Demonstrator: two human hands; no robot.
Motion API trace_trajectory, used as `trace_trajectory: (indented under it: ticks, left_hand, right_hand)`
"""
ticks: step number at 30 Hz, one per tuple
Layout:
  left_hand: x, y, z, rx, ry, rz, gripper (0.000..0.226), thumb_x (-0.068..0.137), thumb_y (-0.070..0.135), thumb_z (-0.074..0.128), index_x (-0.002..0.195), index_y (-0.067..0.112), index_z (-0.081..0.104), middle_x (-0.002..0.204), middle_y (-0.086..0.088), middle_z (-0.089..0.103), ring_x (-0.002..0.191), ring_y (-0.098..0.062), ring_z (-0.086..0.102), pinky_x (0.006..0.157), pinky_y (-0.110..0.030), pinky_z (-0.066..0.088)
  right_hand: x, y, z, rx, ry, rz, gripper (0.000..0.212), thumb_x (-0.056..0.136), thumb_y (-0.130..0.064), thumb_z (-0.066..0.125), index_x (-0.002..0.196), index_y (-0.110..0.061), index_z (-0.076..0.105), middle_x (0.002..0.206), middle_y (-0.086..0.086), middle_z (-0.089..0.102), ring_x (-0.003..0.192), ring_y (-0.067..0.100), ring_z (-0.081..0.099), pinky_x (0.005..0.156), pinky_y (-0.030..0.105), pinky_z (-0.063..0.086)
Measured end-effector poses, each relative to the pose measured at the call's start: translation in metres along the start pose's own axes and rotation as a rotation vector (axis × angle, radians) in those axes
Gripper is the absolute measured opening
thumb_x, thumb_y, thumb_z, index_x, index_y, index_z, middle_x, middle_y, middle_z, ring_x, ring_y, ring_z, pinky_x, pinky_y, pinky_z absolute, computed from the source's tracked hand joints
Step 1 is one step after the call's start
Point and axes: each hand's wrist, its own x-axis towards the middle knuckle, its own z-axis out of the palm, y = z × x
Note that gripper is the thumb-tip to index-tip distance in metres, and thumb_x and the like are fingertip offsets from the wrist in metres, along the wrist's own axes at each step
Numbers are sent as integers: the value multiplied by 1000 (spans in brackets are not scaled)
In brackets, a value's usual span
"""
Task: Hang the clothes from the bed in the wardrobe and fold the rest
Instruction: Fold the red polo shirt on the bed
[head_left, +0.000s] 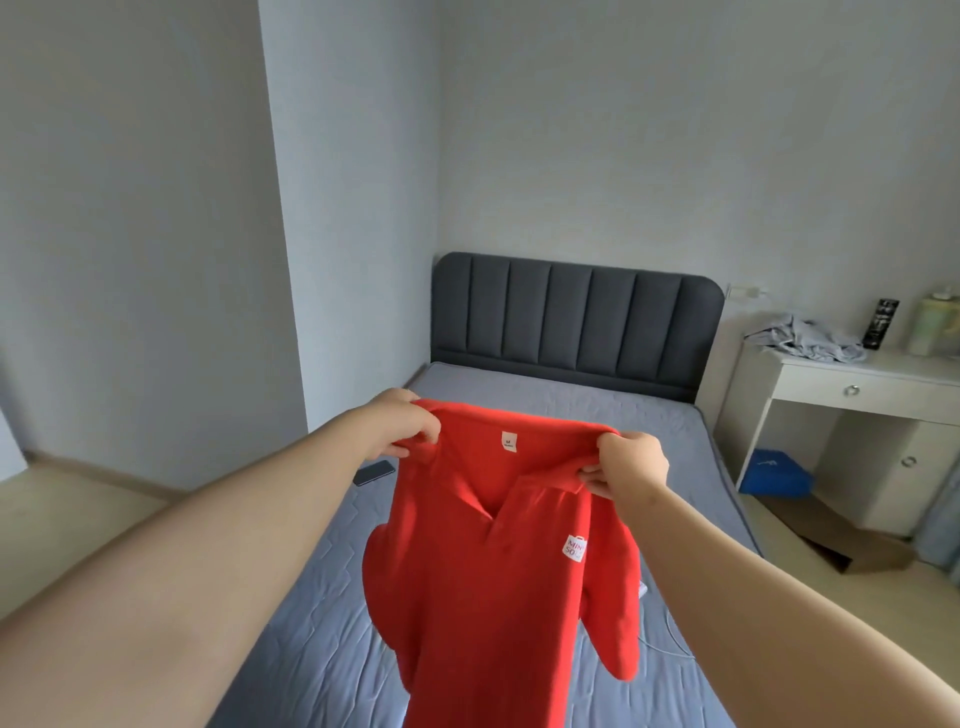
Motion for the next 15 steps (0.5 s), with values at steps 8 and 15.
trace_trajectory:
  ticks: [8, 15]
  left_hand:
    - [15, -37, 5, 619, 325, 193, 16, 88, 12, 49, 102, 8, 55, 104, -13, 62, 90, -30, 57, 69, -30, 41]
    - [11, -60, 13, 640, 518, 261, 36, 80, 44, 66, 89, 10, 59, 98, -8, 51, 93, -27, 52, 72, -33, 41]
  right_hand:
    - [7, 27, 4, -134, -170, -96, 8, 68, -10, 64, 67, -11, 56, 60, 1, 52, 58, 18, 48, 62, 34, 45]
    - [13, 51, 10, -284, -78, -188, 16, 82, -7, 59, 97, -13, 58, 88, 2, 59, 86, 22, 52, 72, 26, 36]
